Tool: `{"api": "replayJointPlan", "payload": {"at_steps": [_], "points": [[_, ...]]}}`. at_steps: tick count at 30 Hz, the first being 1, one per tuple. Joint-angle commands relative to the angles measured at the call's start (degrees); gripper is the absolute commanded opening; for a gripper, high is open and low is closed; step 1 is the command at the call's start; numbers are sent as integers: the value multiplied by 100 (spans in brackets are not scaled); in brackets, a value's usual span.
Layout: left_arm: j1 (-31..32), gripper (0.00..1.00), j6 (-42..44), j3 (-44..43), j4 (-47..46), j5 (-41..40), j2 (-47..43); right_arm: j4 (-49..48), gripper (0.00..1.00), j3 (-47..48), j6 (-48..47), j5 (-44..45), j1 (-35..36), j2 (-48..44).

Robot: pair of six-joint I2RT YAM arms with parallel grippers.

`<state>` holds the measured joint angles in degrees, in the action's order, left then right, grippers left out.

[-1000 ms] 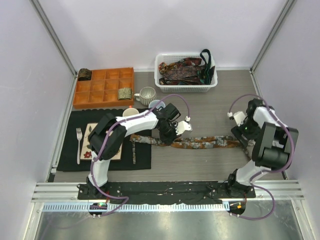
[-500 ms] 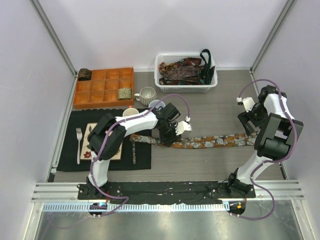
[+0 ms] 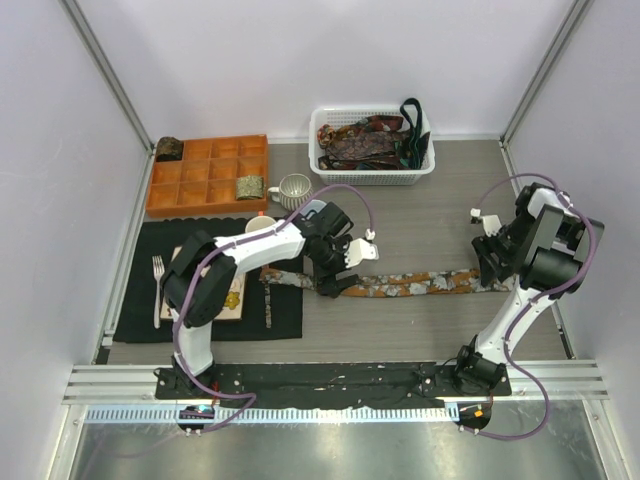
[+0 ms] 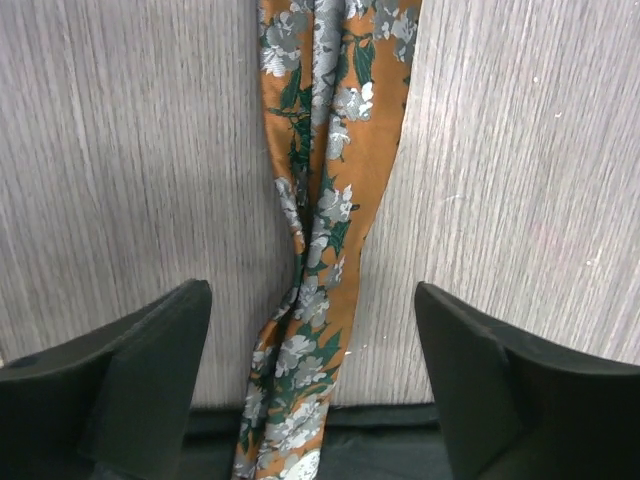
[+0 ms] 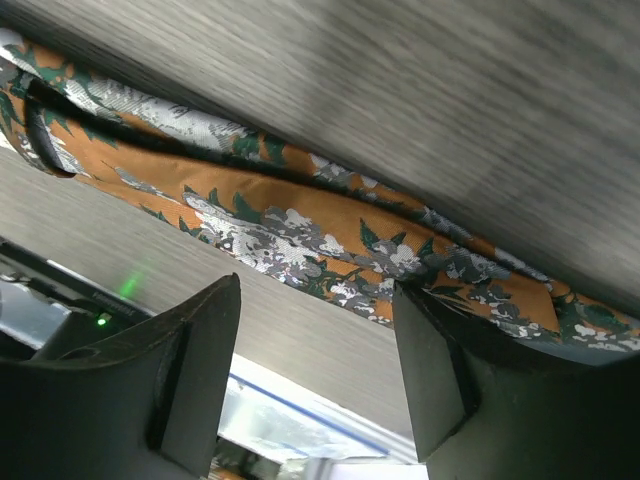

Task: Roll the ties
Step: Flatten out the tie at the center of the board.

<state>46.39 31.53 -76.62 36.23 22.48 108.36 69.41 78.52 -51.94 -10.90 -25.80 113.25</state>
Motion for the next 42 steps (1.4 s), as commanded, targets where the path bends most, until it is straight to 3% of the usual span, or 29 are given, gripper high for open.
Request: {"api": "replayJointPlan", "payload": {"at_steps": [1, 4, 11, 16, 20, 24, 31, 36, 38, 39, 42], "points": [[133, 92, 29, -98, -423, 3, -87, -102, 67, 41, 158, -115, -91, 56], [405, 100, -199, -222, -967, -147, 88, -173, 63, -30, 220, -106, -144, 153], [1135, 100, -376, -353, -2285, -840, 598, -279, 59, -12, 307, -62, -215, 276], [1433, 99, -279, -687, -2428, -1088, 1011, -296, 58, -56, 299, -36, -232, 303], [1460, 81, -331, -951, -2244, -1123, 1293, -322, 57, -56, 264, 26, -259, 312], [1452, 51, -323, -1013, -2146, -1044, 1355, -358, 57, -30, 211, 123, -303, 320], [1355, 25, -402, -1144, -1874, -605, 1381, -410, 56, 216, 176, 281, -390, 513], [1197, 24, -542, -1478, -1356, -52, 1495, -472, 55, 322, 132, 404, -408, 610], [1144, 33, -551, -1566, -1189, 28, 1513, -507, 55, 331, 106, 439, -408, 637], [1135, 44, -560, -1575, -1153, 54, 1513, -507, 55, 339, 97, 465, -408, 645], [1083, 51, -595, -1602, -1118, 64, 1478, -551, 54, 313, 53, 509, -408, 646]]}}
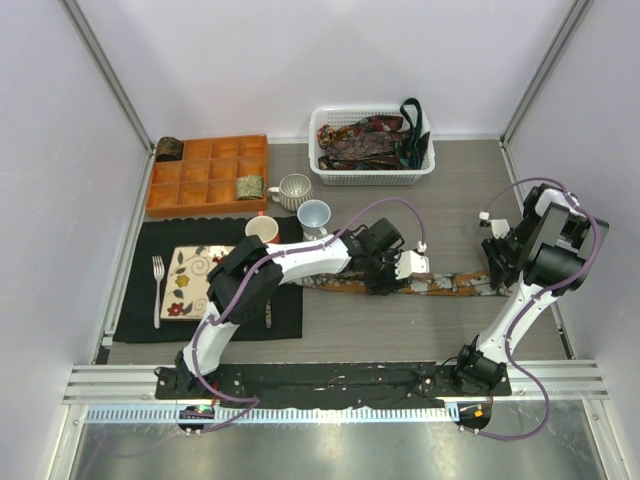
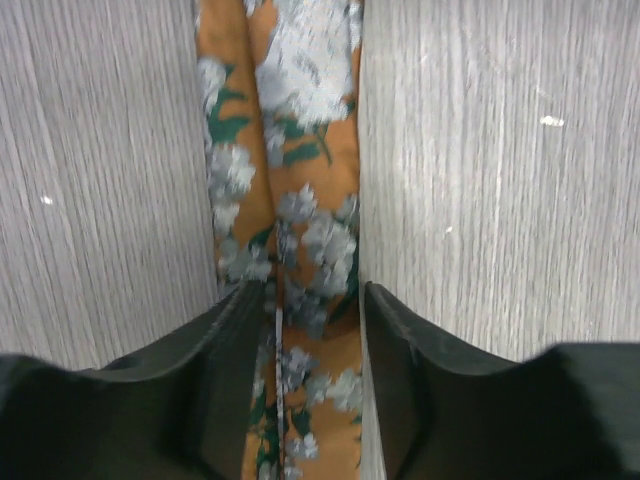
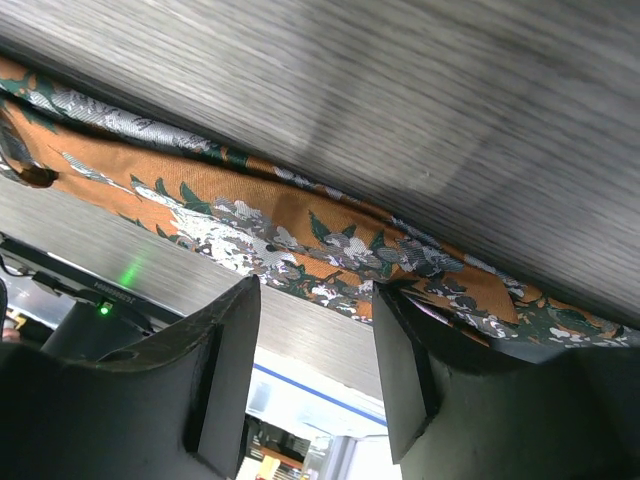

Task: Roll the ties
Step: Flatten out the tie at the center of the board.

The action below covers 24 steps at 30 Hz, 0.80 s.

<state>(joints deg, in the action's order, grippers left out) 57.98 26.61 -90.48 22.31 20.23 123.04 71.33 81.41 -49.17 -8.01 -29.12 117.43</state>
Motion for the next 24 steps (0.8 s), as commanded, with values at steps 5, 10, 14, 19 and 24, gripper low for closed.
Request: {"api": "replayJointPlan", "payload": {"at_steps": [5, 10, 14, 19, 24], "points": [[-129, 67, -25, -190, 257, 69, -61, -778, 53, -28, -313, 265, -76, 202], [-137, 72, 257, -260, 379, -28, 26, -805, 52, -81, -392, 309, -76, 176], [-181, 71, 301, -400, 538, 95, 106, -822, 52, -99, -453, 353, -76, 175], [-260, 75, 371, -383, 599, 122, -26, -840, 51, -90, -497, 379, -76, 149], [-348, 89, 424, -365, 661, 78, -105, -849, 51, -142, -559, 414, -76, 140]]}}
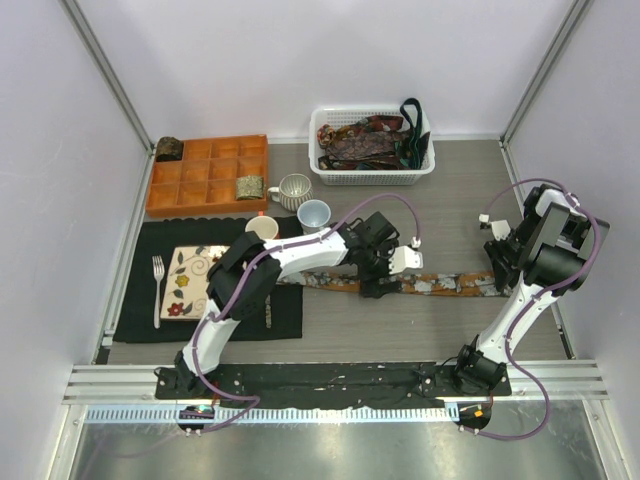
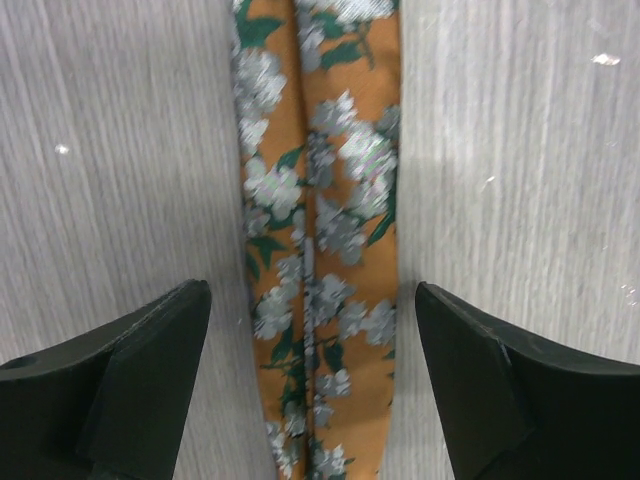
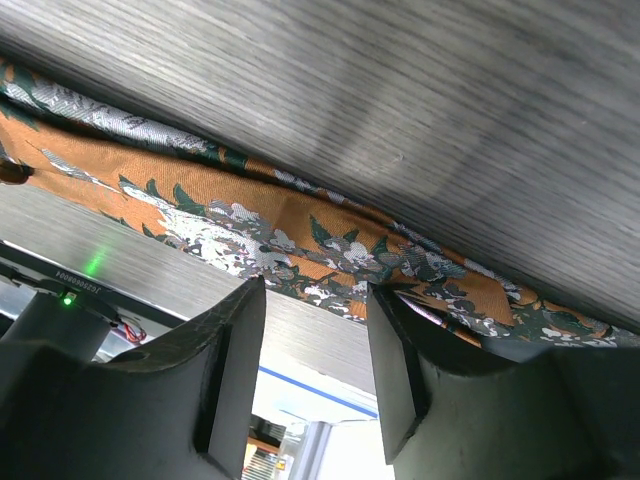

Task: Roll the ties
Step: Flatten out the tie at the center of the board.

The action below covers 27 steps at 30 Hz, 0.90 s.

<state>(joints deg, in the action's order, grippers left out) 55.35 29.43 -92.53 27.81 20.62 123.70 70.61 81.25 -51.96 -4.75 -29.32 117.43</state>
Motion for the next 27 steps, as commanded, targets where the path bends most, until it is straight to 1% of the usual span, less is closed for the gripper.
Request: {"api": "replayJointPlan", "payload": {"at_steps": [1, 4, 7, 8, 10, 11, 14, 16, 17, 19, 21, 22, 24, 25, 26, 27], "points": [[-95, 90, 177, -151, 110, 38, -179, -777, 51, -188, -288, 71, -56, 123], [-104, 90, 177, -133, 84, 64, -127, -829, 50, -294, -314, 97, -56, 105], [-130, 81, 212, -256, 285, 240, -4, -865, 50, -294, -314, 133, -56, 105], [-139, 74, 212, -283, 338, 301, 14, -865, 50, -286, -314, 141, -56, 114], [-183, 68, 151, -335, 400, 433, 49, -882, 50, -242, -305, 168, -56, 114], [-218, 61, 125, -362, 426, 651, 58, -882, 50, -233, -314, 176, -56, 114], [-279, 51, 72, -485, 593, 934, 93, -900, 49, -163, -306, 229, -56, 140], [-288, 47, 98, -485, 655, 1031, 75, -908, 49, -101, -305, 238, -65, 175], [-279, 41, 107, -494, 664, 1110, 75, -909, 49, -84, -305, 255, -65, 184], [-288, 37, 98, -538, 743, 1163, 110, -926, 49, -40, -297, 273, -65, 228], [-288, 40, 46, -555, 769, 1172, 146, -952, 49, 4, -288, 326, -74, 245], [-288, 50, 28, -582, 787, 1172, 154, -970, 49, 48, -288, 352, -74, 280], [-297, 62, -25, -512, 709, 1085, 102, -996, 49, 101, -288, 431, -82, 316], [-297, 71, -42, -468, 656, 1041, 41, -1005, 49, 162, -288, 449, -109, 368], [-314, 76, -121, -415, 594, 988, -99, -1023, 49, 206, -297, 449, -126, 403], [-332, 79, -165, -319, 454, 953, -196, -1049, 49, 294, -297, 667, -144, 447]]}}
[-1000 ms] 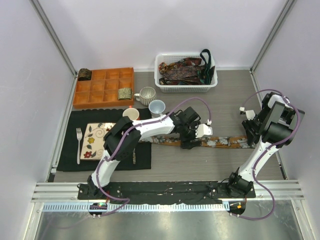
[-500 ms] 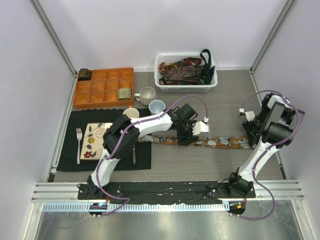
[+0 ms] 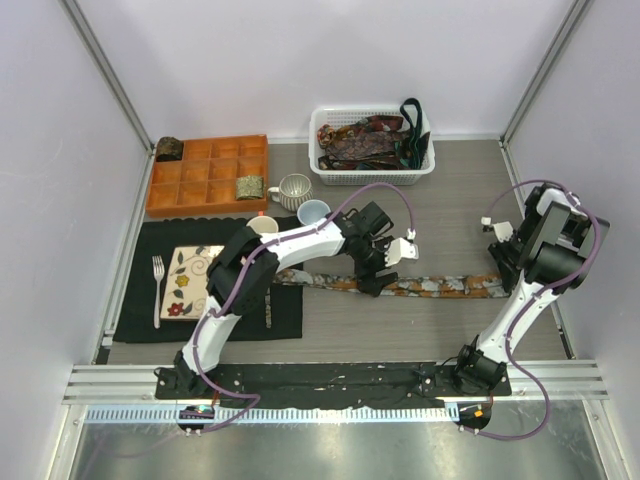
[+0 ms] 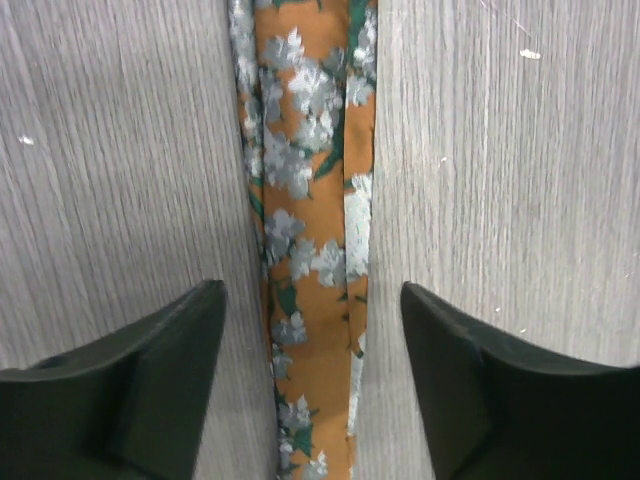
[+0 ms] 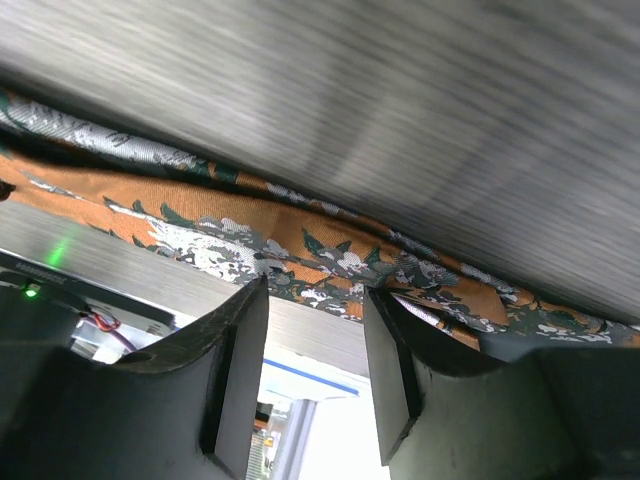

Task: Roll the ties
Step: Flatten out the tie at the center of the board.

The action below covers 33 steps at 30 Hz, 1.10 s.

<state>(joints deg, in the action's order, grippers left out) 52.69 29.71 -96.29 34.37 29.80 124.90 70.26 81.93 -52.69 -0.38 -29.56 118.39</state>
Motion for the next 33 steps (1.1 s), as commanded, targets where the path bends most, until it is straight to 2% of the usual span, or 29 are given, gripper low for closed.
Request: {"api": "replayJointPlan", "payload": {"at_steps": [1, 3, 4, 7, 12, 13, 14, 15, 17, 18, 19, 21, 22, 23, 24, 26, 29, 31, 33], "points": [[-83, 84, -229, 127, -272, -35, -404, -1023, 49, 279, -233, 284, -181, 395], [-171, 89, -378, 434, -561, -123, -798, -1032, 48, 489, -242, 389, -252, 544], [-249, 95, -405, 566, -667, -202, -983, -1040, 48, 569, -242, 425, -348, 597], [-381, 100, -537, 1207, -1159, -334, -1722, -1067, 48, 990, -268, 539, -489, 799], [-566, 100, -764, 2550, -2073, -808, -3048, -1111, 48, 1754, -304, 715, -665, 1054], [-566, 100, -826, 2763, -2266, -914, -3555, -1102, 48, 1834, -312, 715, -656, 1037], [-566, 100, -879, 2956, -2677, -1097, -3787, -1093, 49, 1896, -321, 689, -665, 1011], [-566, 100, -941, 3385, -2899, -1143, -3989, -1050, 52, 1958, -356, 628, -665, 863], [-558, 100, -1037, 3678, -3120, -1169, -4403, -945, 57, 1967, -391, 313, -665, 652], [-540, 100, -1064, 3766, -3007, -1178, -4439, -770, 61, 1950, -409, 172, -665, 503], [-514, 100, -995, 3697, -2841, -1187, -4413, -690, 72, 1923, -409, 118, -665, 223], [-523, 100, -985, 3408, -1955, -1161, -4247, -558, 84, 1827, -392, -461, -665, -148], [-583, 100, -1020, 2997, -1647, -1074, -4168, -522, 94, 1800, -392, -619, -656, -515], [-680, 100, -1125, 2898, -1453, -864, -4097, -479, 98, 1765, -374, -856, -656, -692], [-785, 100, -1300, 2897, -1616, -575, -4158, -452, 99, 1730, -348, -1006, -656, -860], [-909, 100, -1625, 3247, -2508, -624, -4490, -329, 100, 1756, -295, -1235, -647, -1308], [-909, 100, -1784, 3485, -3355, -835, -4825, -153, 100, 2010, -155, -1849, -577, -1826], [-918, 100, -1837, 3363, -3358, -871, -4844, -266, 100, 2143, 404, -2771, -560, -2108], [-909, 100, -2039, 3021, -3122, -1002, -4573, -1090, 100, 1846, 1344, -3377, -542, -2617]]}}
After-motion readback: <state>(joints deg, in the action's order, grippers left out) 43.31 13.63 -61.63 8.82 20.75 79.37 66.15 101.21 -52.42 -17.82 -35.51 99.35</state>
